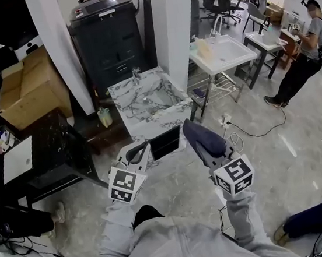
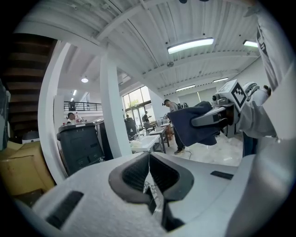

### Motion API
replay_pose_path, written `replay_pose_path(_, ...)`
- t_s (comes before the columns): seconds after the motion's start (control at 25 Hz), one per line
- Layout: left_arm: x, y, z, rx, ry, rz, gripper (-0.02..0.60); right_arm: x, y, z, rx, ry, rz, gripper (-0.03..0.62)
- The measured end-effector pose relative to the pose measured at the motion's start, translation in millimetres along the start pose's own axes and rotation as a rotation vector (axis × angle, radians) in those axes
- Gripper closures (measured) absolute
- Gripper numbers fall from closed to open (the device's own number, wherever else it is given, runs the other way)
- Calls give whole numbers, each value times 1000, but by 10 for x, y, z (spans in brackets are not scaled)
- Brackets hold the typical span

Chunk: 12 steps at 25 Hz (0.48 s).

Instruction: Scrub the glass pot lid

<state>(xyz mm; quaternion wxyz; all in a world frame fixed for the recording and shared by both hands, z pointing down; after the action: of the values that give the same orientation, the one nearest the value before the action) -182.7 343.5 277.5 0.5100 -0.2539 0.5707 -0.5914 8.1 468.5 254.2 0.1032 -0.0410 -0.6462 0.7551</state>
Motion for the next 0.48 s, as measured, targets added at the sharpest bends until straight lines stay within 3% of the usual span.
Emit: replay_pose_path(0.48, 28, 155, 439, -19, -7, 13, 554, -424, -26, 91, -11, -28, 43, 539)
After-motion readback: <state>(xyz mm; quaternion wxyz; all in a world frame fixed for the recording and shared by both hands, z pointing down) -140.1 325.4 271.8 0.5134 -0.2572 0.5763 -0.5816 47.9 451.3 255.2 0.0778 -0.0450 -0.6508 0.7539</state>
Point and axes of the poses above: the fingertips, and each gripper's own axes: z forward along the fingers, x to its left, y out of its top, the point moved 6 cm from there along -z, backward along the fingers, and after that the axes turned 2 degrees about z, right-handed, at the moved point
